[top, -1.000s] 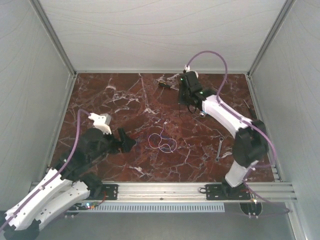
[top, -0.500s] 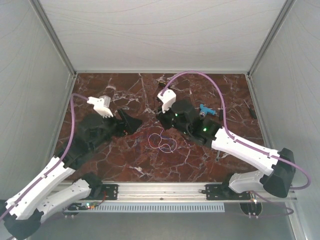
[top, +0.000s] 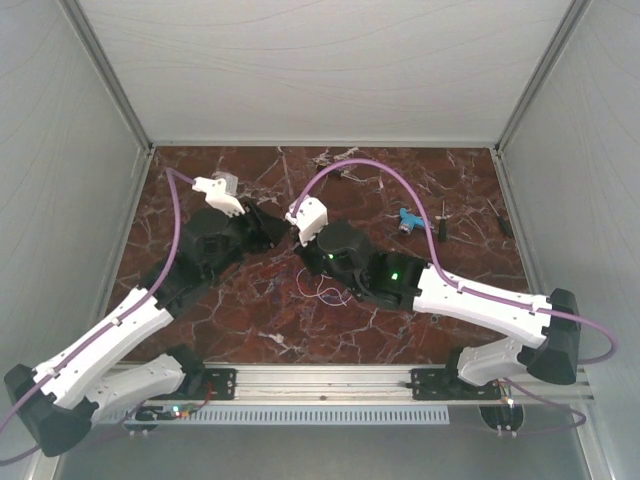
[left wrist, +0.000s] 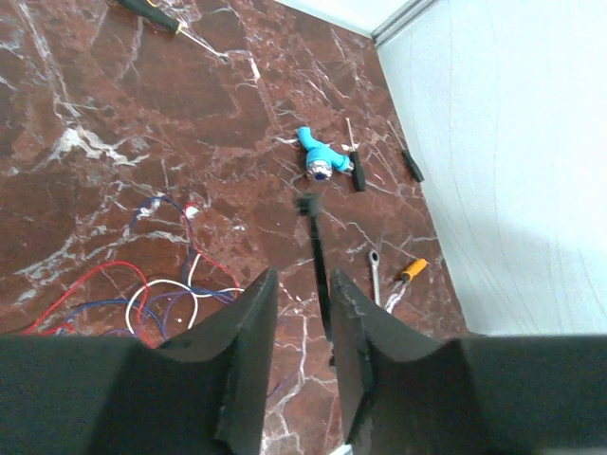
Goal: Zip-tie the wires
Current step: Pick up the ribbon at the center of the board.
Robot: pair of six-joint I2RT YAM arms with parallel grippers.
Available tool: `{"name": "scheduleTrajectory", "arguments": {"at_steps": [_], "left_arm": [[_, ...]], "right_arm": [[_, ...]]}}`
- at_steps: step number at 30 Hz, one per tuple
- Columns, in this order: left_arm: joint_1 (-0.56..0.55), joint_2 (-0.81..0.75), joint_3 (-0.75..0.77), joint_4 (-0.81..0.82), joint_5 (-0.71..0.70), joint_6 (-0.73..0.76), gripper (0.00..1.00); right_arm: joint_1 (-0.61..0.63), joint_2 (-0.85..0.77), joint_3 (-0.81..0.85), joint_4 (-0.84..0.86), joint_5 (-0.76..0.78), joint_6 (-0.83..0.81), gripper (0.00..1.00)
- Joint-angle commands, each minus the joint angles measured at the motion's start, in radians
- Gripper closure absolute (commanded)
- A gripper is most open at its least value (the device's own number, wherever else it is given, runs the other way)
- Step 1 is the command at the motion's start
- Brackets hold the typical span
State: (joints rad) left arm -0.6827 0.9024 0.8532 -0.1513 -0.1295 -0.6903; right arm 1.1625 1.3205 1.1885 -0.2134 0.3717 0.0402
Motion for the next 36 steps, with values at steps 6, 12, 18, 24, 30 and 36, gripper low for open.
{"name": "scheduleTrajectory", "arguments": {"at_steps": [6, 12, 18, 24, 30, 36], "left_arm": [[-0.003, 0.029, 0.056, 0.104, -0.076, 0.023, 0.78], [-0.003, 0.058, 0.065, 0.129, -0.051, 0.016, 0.79], [-0.003, 0.076, 0.076, 0.117, -0.053, 0.014, 0.82], [-0.003, 0.084, 0.087, 0.055, -0.103, 0.013, 0.74], [-0.003, 0.097, 0.087, 0.057, -0.097, 0.018, 0.79], [-0.003, 0.124, 0.093, 0.060, -0.074, 0.024, 0.76]], "right_arm": [[0.032, 0.034, 0.058, -0.013, 0.119, -0.029, 1.00], [0.046, 0.053, 0.072, -0.009, 0.143, -0.036, 1.00], [0.052, 0.074, 0.083, -0.010, 0.178, -0.039, 1.00], [0.055, 0.073, 0.086, -0.008, 0.208, -0.036, 1.00], [0.059, 0.070, 0.088, -0.009, 0.214, -0.037, 1.00], [0.065, 0.071, 0.089, -0.008, 0.214, -0.040, 1.00]]}}
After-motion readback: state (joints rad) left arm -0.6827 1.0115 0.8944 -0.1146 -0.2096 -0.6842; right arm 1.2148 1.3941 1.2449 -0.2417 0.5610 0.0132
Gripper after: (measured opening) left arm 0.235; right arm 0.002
